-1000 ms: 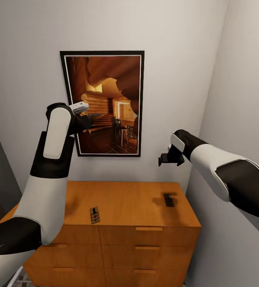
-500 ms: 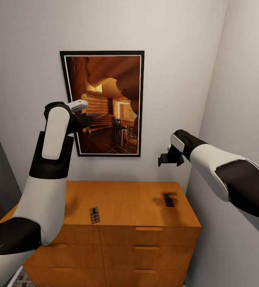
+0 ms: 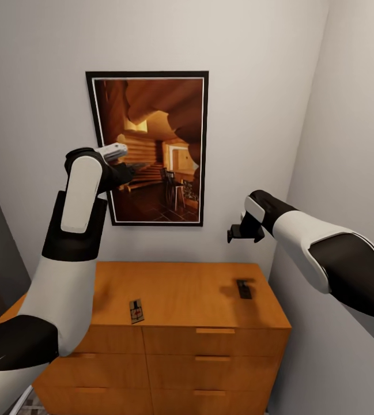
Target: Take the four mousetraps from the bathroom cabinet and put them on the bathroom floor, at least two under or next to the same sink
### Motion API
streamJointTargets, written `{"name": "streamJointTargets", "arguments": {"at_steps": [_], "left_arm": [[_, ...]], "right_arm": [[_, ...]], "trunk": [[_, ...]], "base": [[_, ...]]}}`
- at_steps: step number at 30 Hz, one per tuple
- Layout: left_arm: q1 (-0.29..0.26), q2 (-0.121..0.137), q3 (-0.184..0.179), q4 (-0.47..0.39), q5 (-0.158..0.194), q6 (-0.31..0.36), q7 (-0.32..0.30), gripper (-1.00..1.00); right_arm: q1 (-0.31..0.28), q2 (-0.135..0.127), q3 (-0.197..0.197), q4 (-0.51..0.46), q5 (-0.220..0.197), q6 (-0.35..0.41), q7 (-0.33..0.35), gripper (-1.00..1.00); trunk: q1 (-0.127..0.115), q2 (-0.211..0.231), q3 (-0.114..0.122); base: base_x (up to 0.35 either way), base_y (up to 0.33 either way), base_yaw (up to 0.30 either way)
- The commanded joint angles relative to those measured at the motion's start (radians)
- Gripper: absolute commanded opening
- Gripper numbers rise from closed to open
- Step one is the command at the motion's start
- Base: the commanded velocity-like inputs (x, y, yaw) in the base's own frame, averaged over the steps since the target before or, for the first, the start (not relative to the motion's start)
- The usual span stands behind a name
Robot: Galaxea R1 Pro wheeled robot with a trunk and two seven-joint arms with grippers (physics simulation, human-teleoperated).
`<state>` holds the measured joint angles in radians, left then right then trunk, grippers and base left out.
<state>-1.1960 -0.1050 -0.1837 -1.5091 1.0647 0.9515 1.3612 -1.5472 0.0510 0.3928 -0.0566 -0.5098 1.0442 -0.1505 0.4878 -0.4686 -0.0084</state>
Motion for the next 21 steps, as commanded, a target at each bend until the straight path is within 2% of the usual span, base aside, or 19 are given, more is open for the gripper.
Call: {"name": "streamJointTargets", "arguments": {"at_steps": [1,8,21], "left_arm": [[0.0,0.0,-0.009,-0.001,0.009,0.006,0.011,1.0],[0.001,0.001,-0.037,-0.002,0.008,0.001,0.012,1.0],[0.005,0.001,-0.051,-0.003,0.008,-0.002,0.013,1.0]], "right_arm": [[0.001,0.0,0.003,-0.001,-0.011,0.003,-0.009,1.0],[0.014,0.001,0.003,0.0,-0.011,0.003,-0.009,1.0],[0.021,-0.002,0.003,-0.003,-0.01,0.003,-0.009,1.0]], "trunk": [[0.004,-0.008,-0.004],[0.031,-0.057,-0.026],[0.081,-0.148,-0.067]], "base": [[0.0,0.0,0.0],[0.0,0.0,0.0],[0.0,0.0,0.0]]}}
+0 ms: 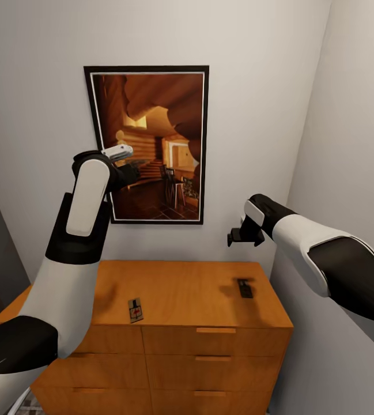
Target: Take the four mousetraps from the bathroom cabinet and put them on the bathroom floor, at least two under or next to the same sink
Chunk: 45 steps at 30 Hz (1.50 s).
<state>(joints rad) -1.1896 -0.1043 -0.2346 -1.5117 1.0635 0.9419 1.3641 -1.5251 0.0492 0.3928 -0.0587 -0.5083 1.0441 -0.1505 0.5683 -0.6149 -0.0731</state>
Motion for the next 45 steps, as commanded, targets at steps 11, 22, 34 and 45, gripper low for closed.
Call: {"name": "streamJointTargets", "arguments": {"at_steps": [11,22,34,45], "left_arm": [[-0.001,0.0,-0.011,-0.001,0.009,0.008,0.01,1.0],[-0.001,0.0,-0.015,-0.001,0.009,0.008,0.01,1.0],[-0.001,0.0,-0.024,-0.001,0.009,0.009,0.01,1.0],[-0.001,0.0,-0.029,-0.009,0.009,0.009,0.01,1.0]], "right_arm": [[0.0,-0.004,0.003,-0.007,-0.01,0.003,-0.009,1.0],[0.0,-0.006,0.003,-0.006,-0.01,0.003,-0.009,1.0],[0.0,-0.009,0.003,-0.003,-0.01,0.003,-0.009,1.0],[0.0,-0.01,0.003,0.0,-0.01,0.003,-0.009,1.0]], "trunk": [[0.043,-0.079,-0.037],[0.085,-0.156,-0.071],[0.131,-0.24,-0.109],[0.173,-0.317,-0.143]], "base": [[0.0,0.0,0.0],[0.0,0.0,0.0],[0.0,0.0,0.0],[0.0,0.0,0.0]]}}
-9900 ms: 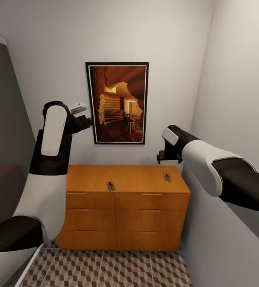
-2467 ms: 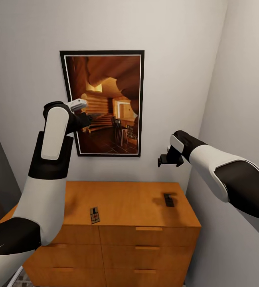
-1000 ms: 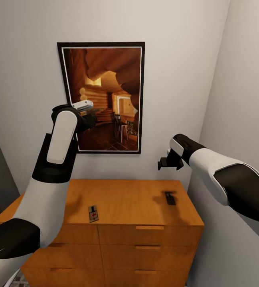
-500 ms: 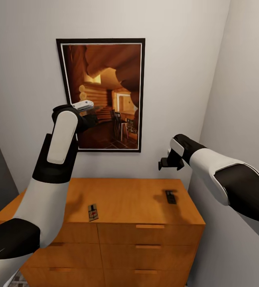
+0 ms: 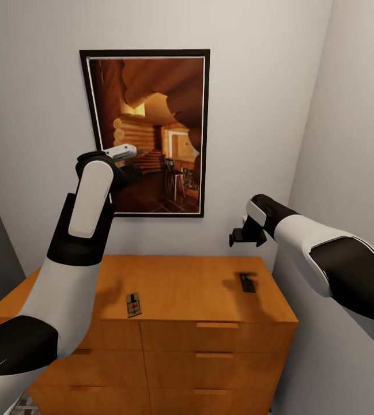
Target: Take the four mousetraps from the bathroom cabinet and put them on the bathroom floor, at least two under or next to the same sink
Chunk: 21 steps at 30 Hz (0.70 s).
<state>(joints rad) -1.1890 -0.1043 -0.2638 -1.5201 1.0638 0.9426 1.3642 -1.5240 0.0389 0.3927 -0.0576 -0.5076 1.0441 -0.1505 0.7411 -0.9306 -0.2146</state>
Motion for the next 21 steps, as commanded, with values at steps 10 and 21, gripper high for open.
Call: {"name": "streamJointTargets", "arguments": {"at_steps": [10,21], "left_arm": [[-0.001,0.0,-0.001,-0.005,0.01,0.008,0.01,1.0],[-0.001,0.0,-0.002,-0.006,0.01,0.008,0.01,1.0]], "right_arm": [[0.002,0.0,0.003,0.003,-0.01,0.003,-0.009,1.0],[0.005,-0.001,0.003,0.007,-0.009,0.003,-0.009,1.0]], "trunk": [[0.039,-0.071,-0.033],[0.081,-0.148,-0.067]], "base": [[0.0,0.0,0.0],[0.0,0.0,0.0]]}}
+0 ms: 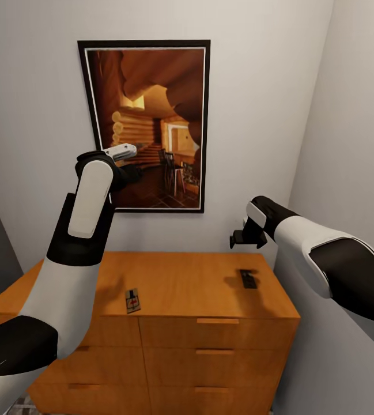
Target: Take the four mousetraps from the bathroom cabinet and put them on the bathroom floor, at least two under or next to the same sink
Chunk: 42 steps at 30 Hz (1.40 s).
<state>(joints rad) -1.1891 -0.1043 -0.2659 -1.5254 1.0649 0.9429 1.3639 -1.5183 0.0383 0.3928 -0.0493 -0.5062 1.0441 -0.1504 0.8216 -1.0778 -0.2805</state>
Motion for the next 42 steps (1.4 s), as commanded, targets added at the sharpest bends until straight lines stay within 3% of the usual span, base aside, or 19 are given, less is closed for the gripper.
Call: {"name": "streamJointTargets", "arguments": {"at_steps": [1,35,42], "left_arm": [[-0.001,0.0,0.0,-0.001,0.009,0.008,0.01,1.0],[-0.001,0.0,-0.006,-0.003,0.009,0.008,0.01,1.0],[-0.001,0.0,-0.006,-0.006,0.009,0.008,0.009,1.0]], "right_arm": [[0.0,0.0,0.003,-0.001,-0.011,0.003,-0.009,1.0],[0.001,-0.018,0.003,-0.008,-0.01,0.003,-0.009,1.0],[0.001,-0.018,0.004,-0.009,-0.01,0.003,-0.008,1.0]], "trunk": [[0.004,-0.008,-0.005],[0.134,-0.246,-0.111],[0.134,-0.246,-0.111]], "base": [[0.0,0.0,0.0],[0.0,0.0,0.0],[0.0,0.0,0.0]]}}
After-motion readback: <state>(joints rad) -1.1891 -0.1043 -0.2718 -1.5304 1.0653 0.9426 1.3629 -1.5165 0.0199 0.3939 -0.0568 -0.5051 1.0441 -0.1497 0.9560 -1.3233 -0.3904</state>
